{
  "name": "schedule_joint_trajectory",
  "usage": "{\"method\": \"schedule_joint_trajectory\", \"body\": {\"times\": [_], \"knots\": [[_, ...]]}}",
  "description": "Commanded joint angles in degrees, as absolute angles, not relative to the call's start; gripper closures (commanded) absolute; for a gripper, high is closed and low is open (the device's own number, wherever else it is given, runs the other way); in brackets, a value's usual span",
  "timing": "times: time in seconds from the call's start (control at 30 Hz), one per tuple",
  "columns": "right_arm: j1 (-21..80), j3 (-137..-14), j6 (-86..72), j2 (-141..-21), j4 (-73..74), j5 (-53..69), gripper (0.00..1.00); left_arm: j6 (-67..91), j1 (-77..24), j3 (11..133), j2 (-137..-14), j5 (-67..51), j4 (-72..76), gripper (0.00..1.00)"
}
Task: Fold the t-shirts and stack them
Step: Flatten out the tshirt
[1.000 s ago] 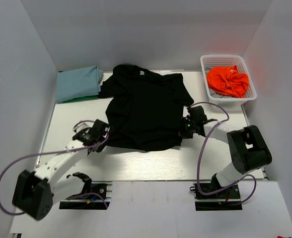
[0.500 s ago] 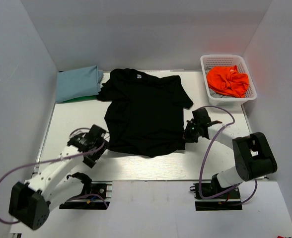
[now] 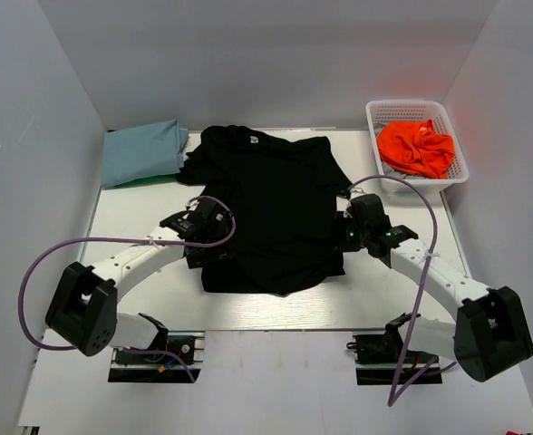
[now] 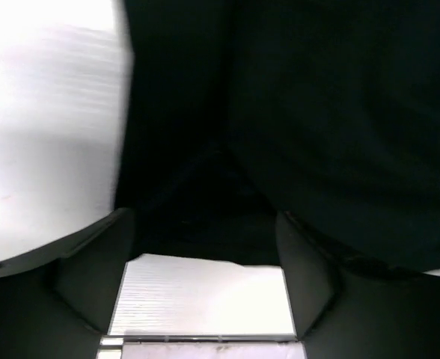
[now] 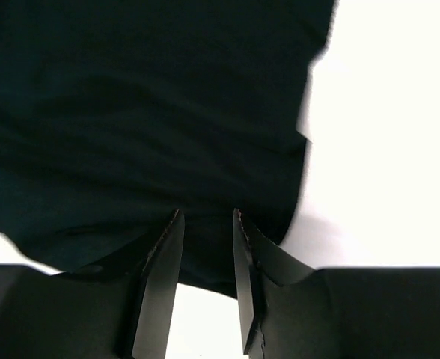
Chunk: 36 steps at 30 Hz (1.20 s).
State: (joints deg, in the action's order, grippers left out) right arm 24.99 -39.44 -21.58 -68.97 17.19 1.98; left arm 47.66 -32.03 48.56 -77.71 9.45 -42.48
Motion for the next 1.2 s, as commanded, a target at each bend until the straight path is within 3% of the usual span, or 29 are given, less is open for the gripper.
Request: {"method": "schedule_joint_trajectory", "body": {"times": [0.0, 0.17, 0.33, 0.63, 0.77, 1.1, 1.17], "knots": [[27.7, -40.9, -16.8, -66.6, 13.7, 3.9, 0.60, 40.7, -33.4, 47.6, -75.1, 5.1, -36.0, 0.16], [30.1, -38.8, -18.4, -67.8, 11.2, 6.4, 0.60, 40.1, -35.7, 49.3, -80.5, 8.4, -39.9, 0.35], [31.0, -36.3, -21.4, -71.6, 7.5, 6.1, 0.60, 39.6, -37.9, 50.3, -80.4, 10.2, -43.2, 0.47], [30.7, -36.0, -24.7, -75.1, 8.3, 1.5, 0.58, 38.2, -39.5, 47.8, -84.4, 7.6, -34.5, 0.41], [30.8, -35.6, -25.2, -75.8, 8.1, 1.5, 0.58, 40.7, -39.5, 50.4, -88.0, 13.1, -34.9, 0.41], [30.6, -34.7, -25.8, -76.9, 8.5, 0.4, 0.58, 42.5, -38.3, 53.3, -91.1, 18.1, -36.6, 0.53], [30.7, -34.3, -26.1, -77.3, 8.2, 0.4, 0.58, 42.5, -38.3, 53.9, -90.5, 18.1, -37.2, 0.62]]}}
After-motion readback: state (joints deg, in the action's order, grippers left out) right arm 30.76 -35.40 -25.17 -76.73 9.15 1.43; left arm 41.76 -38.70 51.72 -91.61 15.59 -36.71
